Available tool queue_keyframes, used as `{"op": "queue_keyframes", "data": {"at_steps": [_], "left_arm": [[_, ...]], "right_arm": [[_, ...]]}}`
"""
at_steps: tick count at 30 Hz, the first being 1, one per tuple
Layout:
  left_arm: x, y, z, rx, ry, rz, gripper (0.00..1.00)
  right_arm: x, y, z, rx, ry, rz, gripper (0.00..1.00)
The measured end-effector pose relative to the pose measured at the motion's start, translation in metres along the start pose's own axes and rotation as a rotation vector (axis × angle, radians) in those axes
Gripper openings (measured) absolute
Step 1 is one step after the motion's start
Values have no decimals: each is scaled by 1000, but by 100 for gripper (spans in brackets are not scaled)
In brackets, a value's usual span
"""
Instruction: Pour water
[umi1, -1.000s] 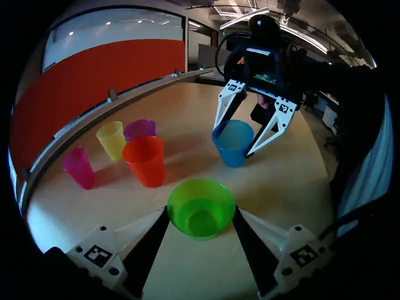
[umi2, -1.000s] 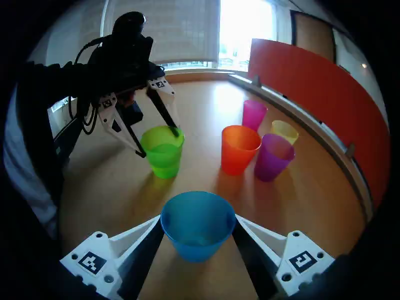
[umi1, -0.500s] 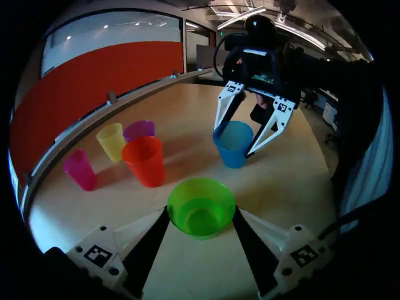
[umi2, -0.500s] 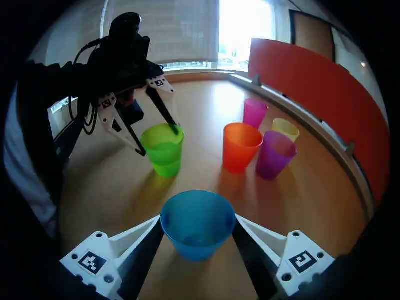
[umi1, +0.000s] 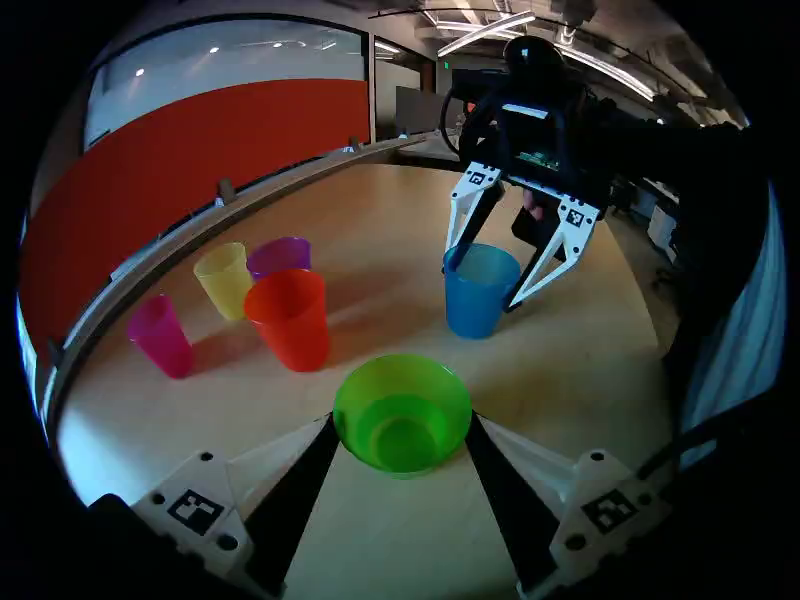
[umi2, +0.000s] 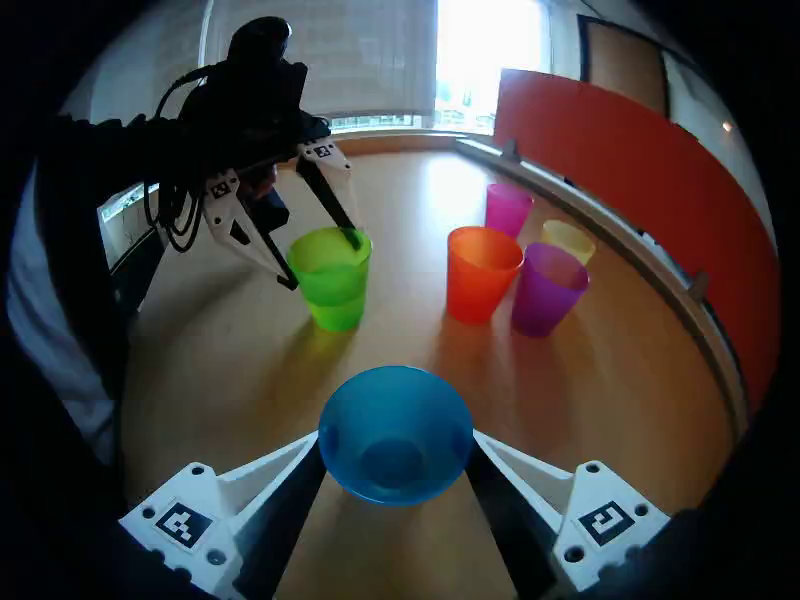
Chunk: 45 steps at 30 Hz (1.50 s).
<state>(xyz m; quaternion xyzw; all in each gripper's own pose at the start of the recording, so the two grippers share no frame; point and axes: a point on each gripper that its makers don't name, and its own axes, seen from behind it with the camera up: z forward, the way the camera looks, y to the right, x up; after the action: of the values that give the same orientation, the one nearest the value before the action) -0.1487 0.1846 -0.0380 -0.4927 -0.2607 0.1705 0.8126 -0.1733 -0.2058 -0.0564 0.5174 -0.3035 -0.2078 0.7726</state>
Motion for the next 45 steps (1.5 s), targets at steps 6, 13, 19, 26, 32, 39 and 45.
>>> {"op": "queue_keyframes", "data": {"at_steps": [6,13,19,26,32,39,45], "left_arm": [[-1,1,0,1,-7,8,91],[-6,-1,1,0,-26,-18,92],[-11,-3,-1,5,-43,-26,92],[-23,0,-7,1,-73,-32,93],[-33,0,-16,13,-91,-32,93],[-36,-2,-29,44,-88,-40,93],[-40,0,-38,64,-83,-62,93]], "right_arm": [[-3,0,1,-6,-4,-3,93],[-6,3,-1,-19,-10,3,100],[-9,3,-3,-24,-12,9,100],[-16,1,-7,-34,-23,4,100],[-25,-3,-15,-46,-32,3,100],[-34,-5,-28,-71,-41,17,100],[-39,-6,-40,-104,-32,42,100]]}}
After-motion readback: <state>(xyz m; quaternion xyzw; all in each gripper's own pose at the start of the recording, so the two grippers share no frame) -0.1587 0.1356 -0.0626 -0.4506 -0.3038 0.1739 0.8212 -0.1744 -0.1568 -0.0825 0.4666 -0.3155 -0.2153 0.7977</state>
